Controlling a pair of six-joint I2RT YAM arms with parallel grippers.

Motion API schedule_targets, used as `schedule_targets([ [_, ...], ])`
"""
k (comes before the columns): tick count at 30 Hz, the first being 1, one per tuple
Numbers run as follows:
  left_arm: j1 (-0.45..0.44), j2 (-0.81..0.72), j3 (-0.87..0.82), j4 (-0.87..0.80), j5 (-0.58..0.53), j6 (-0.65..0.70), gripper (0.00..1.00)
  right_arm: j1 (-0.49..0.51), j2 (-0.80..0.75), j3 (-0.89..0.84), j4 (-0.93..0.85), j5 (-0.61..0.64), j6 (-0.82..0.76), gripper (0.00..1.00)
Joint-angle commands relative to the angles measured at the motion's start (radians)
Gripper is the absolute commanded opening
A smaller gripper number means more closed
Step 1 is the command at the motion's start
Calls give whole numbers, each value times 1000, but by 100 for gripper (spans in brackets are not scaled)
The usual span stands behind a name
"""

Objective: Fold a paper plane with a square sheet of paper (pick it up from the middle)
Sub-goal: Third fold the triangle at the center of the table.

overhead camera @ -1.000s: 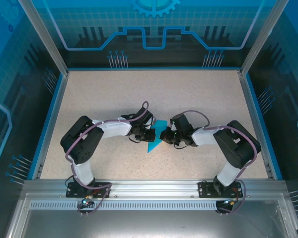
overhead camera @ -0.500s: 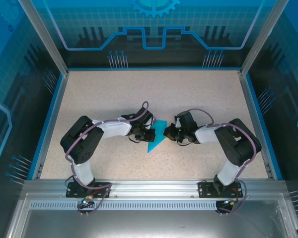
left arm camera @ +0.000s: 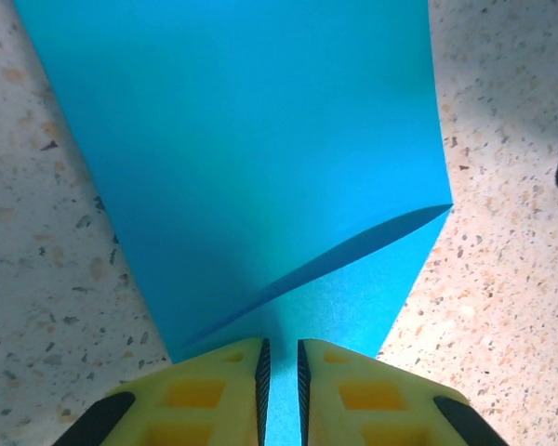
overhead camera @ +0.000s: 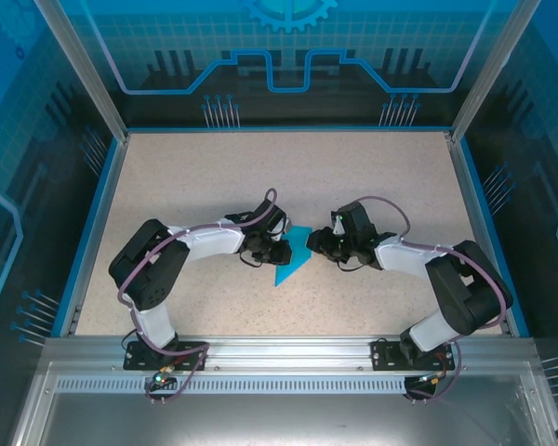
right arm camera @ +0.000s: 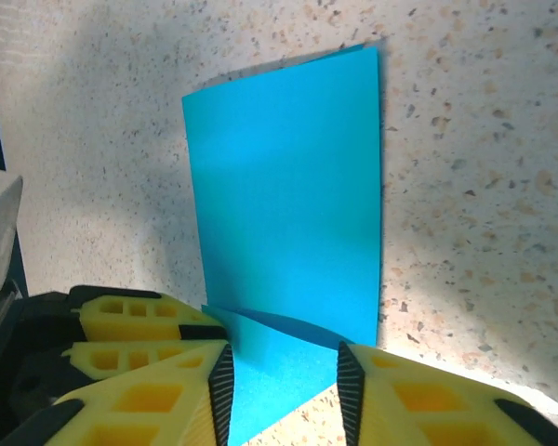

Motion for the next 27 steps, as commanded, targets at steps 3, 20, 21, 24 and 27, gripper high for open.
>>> schedule_targets([
  [3,8,-10,21,-24,-17,19,19,-10,19,-15,-13,-37,16,42],
  [20,12,43,11,-32,-48,19,15,23,139,53,73,-108,35,46],
  [21,12,43,9,-31,-49,18,15,26,146,59,76,-115,29,45],
  [24,12,38,7,-31,-49,18,15,33,160,71,83,-132,11,42],
  [27,12,17,2,-30,-52,15,15,36,153,65,83,-133,0,41],
])
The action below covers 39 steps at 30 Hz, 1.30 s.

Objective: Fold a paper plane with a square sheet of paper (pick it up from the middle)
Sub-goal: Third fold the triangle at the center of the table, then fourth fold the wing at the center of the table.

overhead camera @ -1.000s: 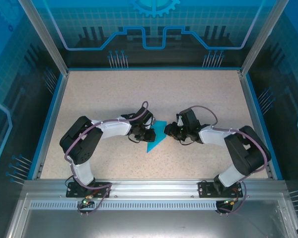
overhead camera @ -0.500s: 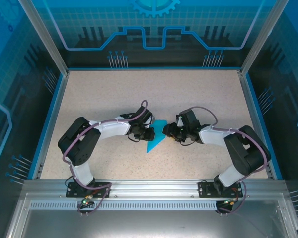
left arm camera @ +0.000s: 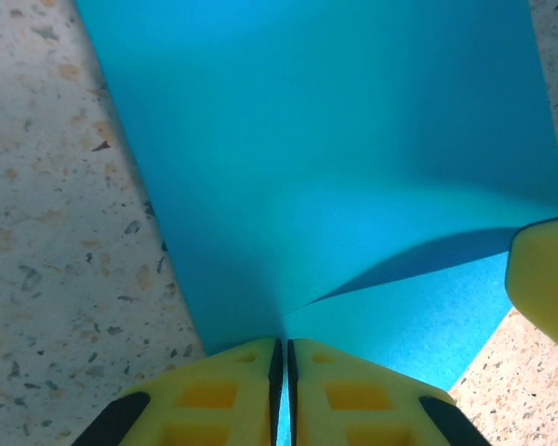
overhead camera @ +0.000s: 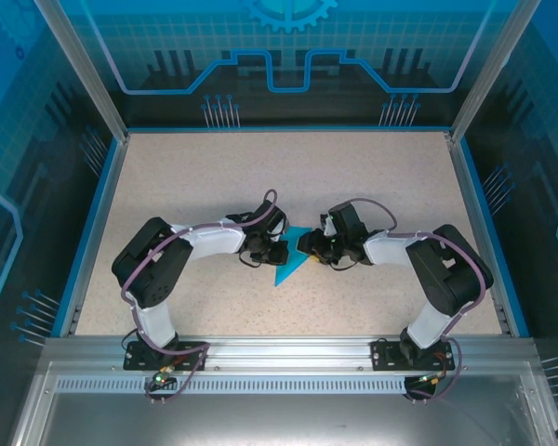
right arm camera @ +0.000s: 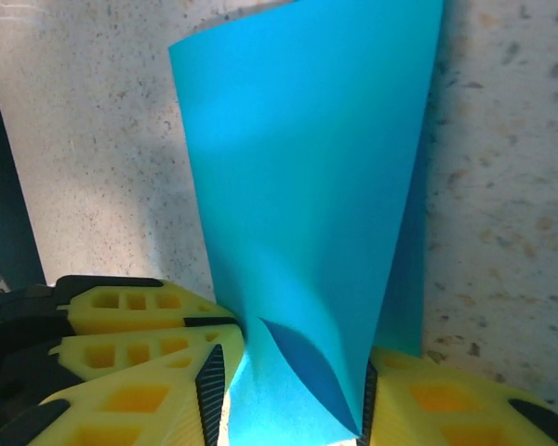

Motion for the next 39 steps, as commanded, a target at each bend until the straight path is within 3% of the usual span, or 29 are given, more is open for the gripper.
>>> schedule_targets([
  [1,7,-18,0,-23,-16,13,16,15,4,18,6,-33,-31,41],
  [6,7,-107,-32,-10,-17,-8,26,18,1,40,-42,-53,-97,37],
  [12,-10,-229,-122,47,-28,-77,48,20,18,90,-124,-91,-158,26],
  [16,-105,-296,-168,28,-169,-130,56,21,20,108,-167,-113,-191,27],
  [21,-197,-355,-229,38,-300,-234,54,21,14,110,-181,-137,-232,36],
  [29,-208,-467,-305,20,-402,-344,38,21,4,125,-220,-205,-375,48],
  [34,-208,-494,-317,6,-400,-373,37,22,23,149,-276,-215,-474,48],
  [39,-222,-488,-315,13,-388,-350,37,24,47,170,-325,-154,-493,36],
])
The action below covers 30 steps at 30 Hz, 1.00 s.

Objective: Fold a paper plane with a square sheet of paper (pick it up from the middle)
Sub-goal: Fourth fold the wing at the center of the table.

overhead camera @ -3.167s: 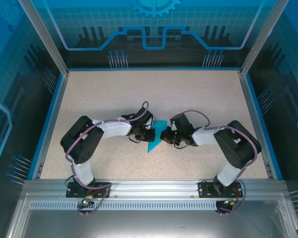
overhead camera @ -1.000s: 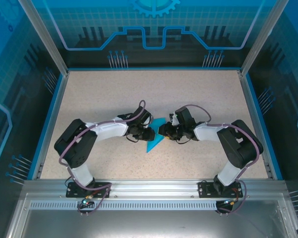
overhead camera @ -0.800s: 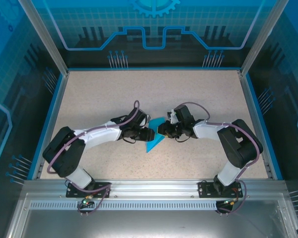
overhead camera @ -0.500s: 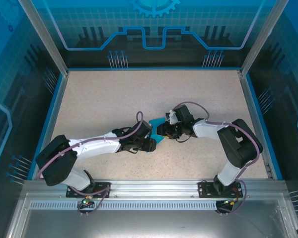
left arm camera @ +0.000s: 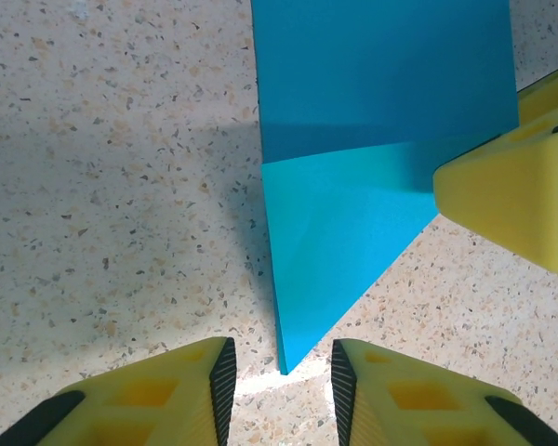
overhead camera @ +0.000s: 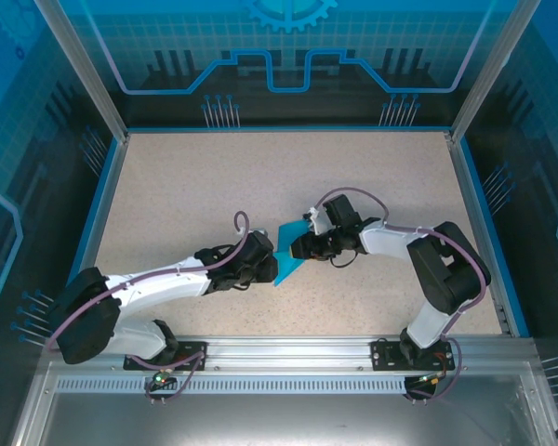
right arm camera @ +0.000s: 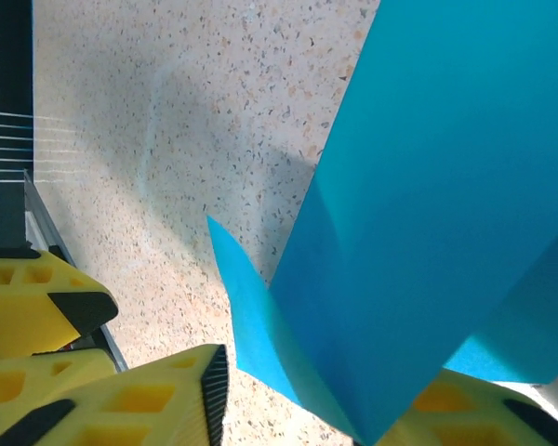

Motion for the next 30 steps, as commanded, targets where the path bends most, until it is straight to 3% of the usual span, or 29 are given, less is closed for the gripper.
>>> schedule_targets([
  [1,-17,-9,-8,-10,-19,6,38,15,34,27,-73,29,-47,34],
  [7,-67,42,40,9,-24,70,49,15,55,26,-67,52,-13,20],
  [13,-113,162,121,3,-79,107,56,14,40,26,-42,26,45,15],
  [24,-204,344,247,-59,-288,114,56,10,37,25,19,-33,151,11],
  [30,-224,394,264,-98,-378,55,54,4,38,24,22,-36,178,11],
])
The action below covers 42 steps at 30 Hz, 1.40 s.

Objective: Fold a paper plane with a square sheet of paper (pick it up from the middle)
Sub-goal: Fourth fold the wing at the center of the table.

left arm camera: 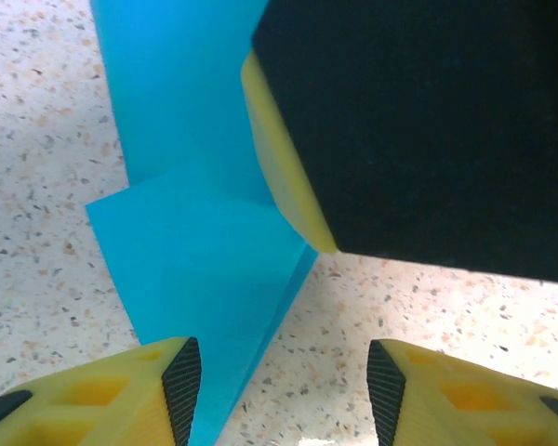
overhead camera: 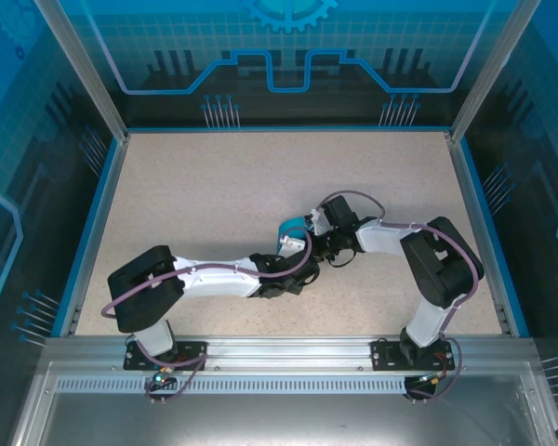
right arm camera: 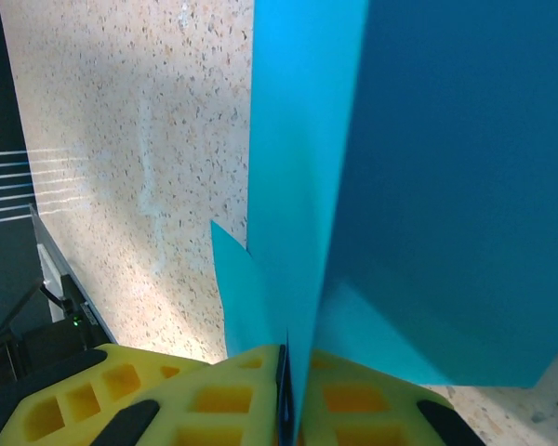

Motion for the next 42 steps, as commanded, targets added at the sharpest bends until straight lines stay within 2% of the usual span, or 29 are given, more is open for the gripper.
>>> schedule_targets([
  [1,-9,31,23,-54,-90,-43,53,4,-10,14,12,-34,30,11],
  [4,-9,44,20,-42,-98,-54,52,2,-9,15,-2,-32,26,12],
  [18,-13,95,38,-59,-143,-71,27,-6,-10,46,-44,-37,13,14],
  [24,-14,94,24,-66,-155,-79,20,-9,-11,61,-69,-31,4,17],
  [31,-14,63,-30,-47,-164,-72,18,-9,-2,69,-82,-26,11,20],
  [38,-14,58,-41,-41,-159,-84,25,1,4,74,-83,-31,13,13],
  [42,-14,54,-48,-36,-152,-102,24,0,9,76,-85,-31,15,12],
])
